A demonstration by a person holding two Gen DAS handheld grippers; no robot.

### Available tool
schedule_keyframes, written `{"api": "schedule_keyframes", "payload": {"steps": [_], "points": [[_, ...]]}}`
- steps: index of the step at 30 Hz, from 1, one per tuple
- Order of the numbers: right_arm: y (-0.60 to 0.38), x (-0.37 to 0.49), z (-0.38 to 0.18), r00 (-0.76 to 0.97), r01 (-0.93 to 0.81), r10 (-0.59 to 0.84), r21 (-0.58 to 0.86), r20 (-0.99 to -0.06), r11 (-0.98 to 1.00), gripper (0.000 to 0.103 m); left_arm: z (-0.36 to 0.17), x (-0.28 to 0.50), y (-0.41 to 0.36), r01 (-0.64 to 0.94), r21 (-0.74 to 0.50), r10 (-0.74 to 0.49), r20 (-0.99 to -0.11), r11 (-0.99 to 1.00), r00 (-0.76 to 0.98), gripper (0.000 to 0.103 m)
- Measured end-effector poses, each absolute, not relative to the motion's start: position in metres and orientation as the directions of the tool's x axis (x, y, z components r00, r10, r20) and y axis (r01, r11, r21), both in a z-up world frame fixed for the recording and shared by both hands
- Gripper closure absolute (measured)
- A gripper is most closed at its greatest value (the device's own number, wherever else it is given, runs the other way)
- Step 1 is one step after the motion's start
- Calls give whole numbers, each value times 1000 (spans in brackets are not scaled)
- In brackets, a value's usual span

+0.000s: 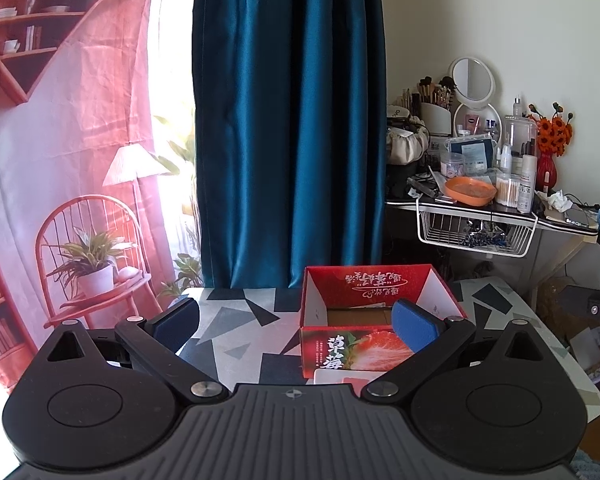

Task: Organize rigid objects

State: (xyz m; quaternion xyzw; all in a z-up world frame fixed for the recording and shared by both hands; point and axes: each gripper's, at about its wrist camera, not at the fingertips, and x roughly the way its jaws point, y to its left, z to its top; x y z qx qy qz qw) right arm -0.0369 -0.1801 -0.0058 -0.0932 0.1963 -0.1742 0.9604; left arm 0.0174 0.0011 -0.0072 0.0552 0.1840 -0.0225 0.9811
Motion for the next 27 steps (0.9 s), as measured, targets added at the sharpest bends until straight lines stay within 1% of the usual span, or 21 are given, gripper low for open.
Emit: {"api": "schedule_keyframes", "payload": {"steps": [3, 5, 8, 9, 14, 18, 22, 25, 27], "points": [[-185, -31, -8, 873, 286, -363, -260, -327, 922, 0, -17, 34, 1, 77, 118, -27, -377, 990, 926, 0], [-190, -26, -12, 879, 277, -354, -263, -320, 924, 0, -27, 46, -1, 66, 143, -4, -396, 988, 918, 0], [-199, -18, -25, 907, 264, -333, -269, -259, 926, 0, -45, 65, -2, 76, 155, 1, -445, 985, 896, 0], [-202, -13, -31, 909, 258, -326, -265, -259, 929, 0, -52, 70, -2, 83, 155, -3, -459, 984, 889, 0], [-221, 12, -62, 894, 238, -305, -228, -328, 944, 0, -94, 96, 2, 108, 154, -12, -522, 982, 853, 0], [-227, 35, -104, 864, 227, -324, -275, -385, 934, 0, -133, 114, 5, 132, 115, -41, -580, 985, 814, 0], [-235, 48, -146, 823, 176, -291, -269, -487, 947, 0, -171, 119, 8, 133, 76, -58, -617, 988, 785, 0], [-233, 50, -179, 781, 181, -350, -349, -517, 919, 0, -195, 117, 6, 162, 61, -86, -640, 985, 764, 0], [-238, 51, -199, 750, 172, -351, -348, -561, 922, 0, -209, 118, 4, 172, 57, -92, -661, 983, 745, 1]]}}
